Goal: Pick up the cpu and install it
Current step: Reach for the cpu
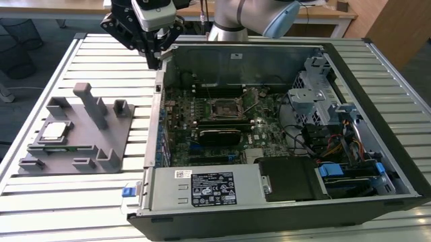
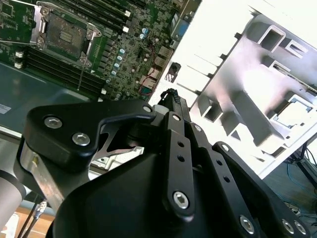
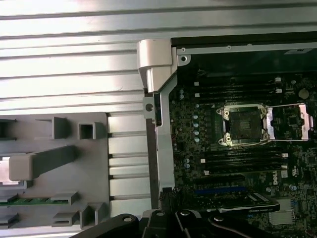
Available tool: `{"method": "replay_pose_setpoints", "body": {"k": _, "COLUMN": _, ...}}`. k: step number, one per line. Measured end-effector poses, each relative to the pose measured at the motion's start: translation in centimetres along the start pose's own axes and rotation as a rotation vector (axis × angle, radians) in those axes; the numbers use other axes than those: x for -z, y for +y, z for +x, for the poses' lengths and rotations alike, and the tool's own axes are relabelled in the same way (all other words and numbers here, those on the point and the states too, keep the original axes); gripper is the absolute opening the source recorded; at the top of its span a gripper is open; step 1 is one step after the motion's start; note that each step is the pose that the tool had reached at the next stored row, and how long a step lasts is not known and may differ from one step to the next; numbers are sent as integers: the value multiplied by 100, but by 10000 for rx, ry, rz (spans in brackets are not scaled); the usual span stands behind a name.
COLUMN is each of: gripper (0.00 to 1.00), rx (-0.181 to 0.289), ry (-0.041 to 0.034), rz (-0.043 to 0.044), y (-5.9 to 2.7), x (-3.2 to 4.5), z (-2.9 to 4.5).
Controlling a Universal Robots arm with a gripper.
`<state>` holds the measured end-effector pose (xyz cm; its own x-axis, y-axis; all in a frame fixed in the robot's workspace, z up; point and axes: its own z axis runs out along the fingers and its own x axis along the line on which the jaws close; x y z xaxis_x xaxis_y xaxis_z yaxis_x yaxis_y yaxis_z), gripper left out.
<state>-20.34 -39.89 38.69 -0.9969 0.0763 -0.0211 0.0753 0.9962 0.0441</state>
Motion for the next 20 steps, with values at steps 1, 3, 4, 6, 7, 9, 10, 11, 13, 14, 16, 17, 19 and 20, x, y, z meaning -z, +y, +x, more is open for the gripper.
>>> {"method": "replay_pose_setpoints", "body": {"k": 1, "gripper": 11, "rx": -1, "ry": -1, "rz": 0, "y": 0, "x": -1, "z": 7}}
{"method": "replay_pose_setpoints", "body": {"k": 3, "gripper": 11, "rx": 0, "ry": 2, "rz": 1, "y": -2, "x": -1, "z": 22}}
{"method": "replay_pose_setpoints", "body": {"k": 4, "gripper": 11, "rx": 0, "ry": 2, "rz": 1, "y": -3, "x": -2, "z": 32}}
{"method": "replay_pose_setpoints", "body": {"k": 6, "gripper": 11, "rx": 0, "ry": 1, "rz": 0, "y": -4, "x": -4, "z": 57}}
{"method": "replay_pose_setpoints", "body": {"k": 7, "gripper": 11, "rx": 0, "ry": 1, "rz": 0, "y": -5, "x": -4, "z": 71}}
{"method": "replay_pose_setpoints", "body": {"k": 9, "gripper": 11, "rx": 1, "ry": 1, "rz": 0, "y": -7, "x": -6, "z": 101}}
{"method": "replay_pose_setpoints", "body": {"k": 10, "gripper": 11, "rx": 1, "ry": 1, "rz": 0, "y": -9, "x": -6, "z": 118}}
{"method": "replay_pose_setpoints", "body": {"k": 11, "gripper": 11, "rx": 2, "ry": 1, "rz": 0, "y": -10, "x": -7, "z": 134}}
{"method": "replay_pose_setpoints", "body": {"k": 13, "gripper": 11, "rx": 0, "ry": 2, "rz": 1, "y": -13, "x": -7, "z": 171}}
{"method": "replay_pose_setpoints", "body": {"k": 14, "gripper": 11, "rx": 0, "ry": 1, "rz": 0, "y": -14, "x": -8, "z": 191}}
{"method": "replay_pose_setpoints", "body": {"k": 16, "gripper": 11, "rx": 0, "ry": 1, "rz": 0, "y": -17, "x": -9, "z": 224}}
{"method": "replay_pose_setpoints", "body": {"k": 17, "gripper": 11, "rx": 0, "ry": 2, "rz": 1, "y": -18, "x": -9, "z": 240}}
{"method": "replay_pose_setpoints", "body": {"k": 19, "gripper": 11, "rx": 0, "ry": 2, "rz": 1, "y": -20, "x": -11, "z": 270}}
{"method": "replay_pose_setpoints", "body": {"k": 20, "gripper": 11, "rx": 0, "ry": 2, "rz": 0, "y": -22, "x": -11, "z": 286}}
